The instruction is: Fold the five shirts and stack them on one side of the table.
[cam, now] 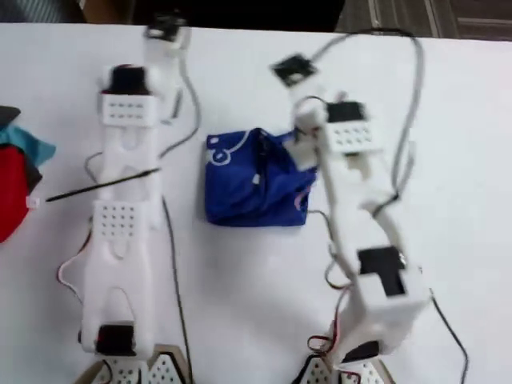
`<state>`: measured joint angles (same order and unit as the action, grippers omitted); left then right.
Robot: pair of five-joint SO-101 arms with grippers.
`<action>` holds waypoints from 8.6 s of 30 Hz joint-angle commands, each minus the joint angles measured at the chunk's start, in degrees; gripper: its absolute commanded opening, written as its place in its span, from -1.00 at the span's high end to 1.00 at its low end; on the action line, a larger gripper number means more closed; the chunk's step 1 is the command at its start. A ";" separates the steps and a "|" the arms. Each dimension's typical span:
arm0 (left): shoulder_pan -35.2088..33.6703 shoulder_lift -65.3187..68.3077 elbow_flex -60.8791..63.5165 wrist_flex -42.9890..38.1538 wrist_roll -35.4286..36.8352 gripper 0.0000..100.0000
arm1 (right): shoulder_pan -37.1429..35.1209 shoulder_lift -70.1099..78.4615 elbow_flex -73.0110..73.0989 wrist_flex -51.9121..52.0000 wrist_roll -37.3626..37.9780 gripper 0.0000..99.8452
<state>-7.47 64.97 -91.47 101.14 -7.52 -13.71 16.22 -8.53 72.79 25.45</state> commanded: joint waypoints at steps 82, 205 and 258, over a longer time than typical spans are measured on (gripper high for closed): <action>-6.51 -0.44 5.49 0.00 -3.25 0.94 | -3.38 23.87 -28.13 17.19 5.36 0.96; 14.42 -28.66 68.79 -18.20 -7.30 0.95 | 19.30 24.22 -45.10 25.27 2.81 0.96; -10.11 -29.27 51.56 -10.29 -9.67 0.94 | -1.01 13.49 -19.96 23.52 -14.51 0.40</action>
<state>-16.62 35.96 -37.41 91.12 -16.57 -14.07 36.70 -32.09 97.67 11.74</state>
